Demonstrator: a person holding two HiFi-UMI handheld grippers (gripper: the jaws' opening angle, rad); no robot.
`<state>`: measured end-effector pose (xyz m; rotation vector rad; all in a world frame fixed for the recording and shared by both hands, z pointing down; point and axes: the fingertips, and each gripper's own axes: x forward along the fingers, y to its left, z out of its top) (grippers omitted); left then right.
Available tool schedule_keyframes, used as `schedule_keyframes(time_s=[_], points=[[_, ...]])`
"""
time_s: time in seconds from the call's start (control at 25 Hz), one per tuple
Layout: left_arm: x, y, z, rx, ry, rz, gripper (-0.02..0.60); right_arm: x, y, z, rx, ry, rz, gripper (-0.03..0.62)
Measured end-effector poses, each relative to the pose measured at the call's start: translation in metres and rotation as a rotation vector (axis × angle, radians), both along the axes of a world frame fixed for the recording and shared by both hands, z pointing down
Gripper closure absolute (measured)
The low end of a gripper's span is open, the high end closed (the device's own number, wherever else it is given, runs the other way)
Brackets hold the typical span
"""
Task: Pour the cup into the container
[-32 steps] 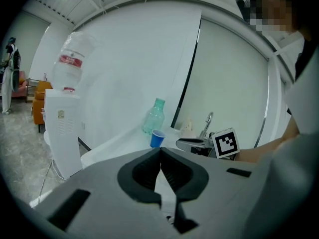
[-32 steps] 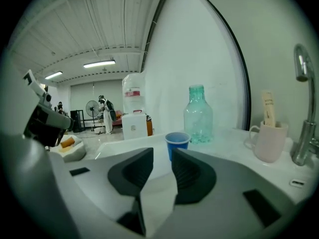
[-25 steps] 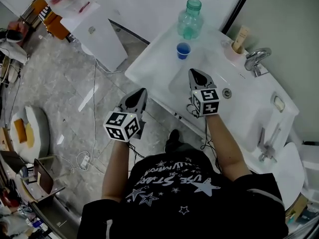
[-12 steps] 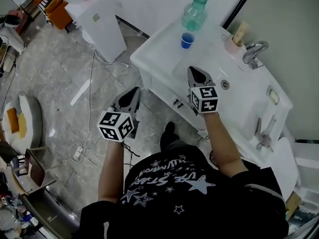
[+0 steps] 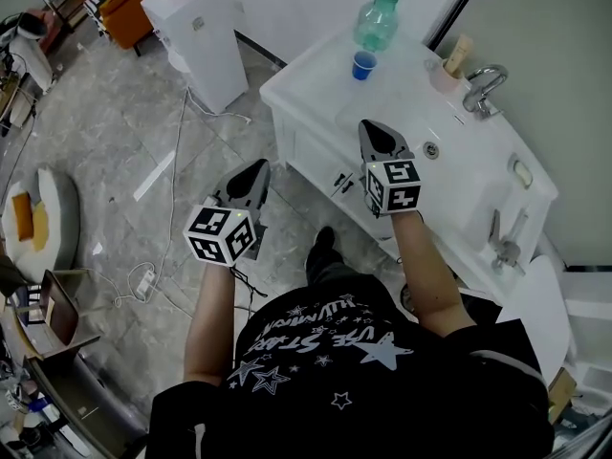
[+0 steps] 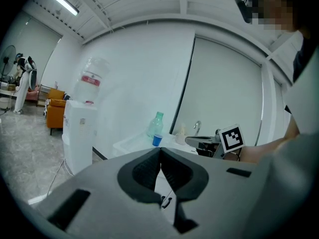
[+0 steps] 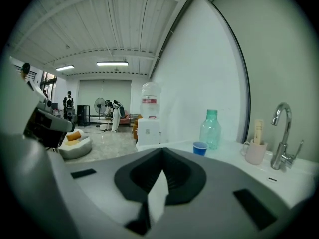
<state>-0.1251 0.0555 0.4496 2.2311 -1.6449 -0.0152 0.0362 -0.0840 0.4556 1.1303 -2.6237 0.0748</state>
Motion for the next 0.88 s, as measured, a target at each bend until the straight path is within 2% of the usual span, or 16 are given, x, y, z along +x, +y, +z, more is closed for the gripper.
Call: schedule_keyframes(time_s=[0.24,0.64,0.88], points=[[0.012,0.06,0.006,-0.006,0.011,0.004,0.571,0.012,0.064,-0.004,0.02,0.001,-0.008,0.588],[0.036,0.154,0.005,-0.01,0.002,0.02,0.571,0.037,0.169,0.002,-0.014,-0.026,0.004,0.588],[0.055,0.194,0.017,-0.027,0.009,0.044,0.571,0.051,0.222,0.012,-0.029,-0.018,-0.008,0.588]])
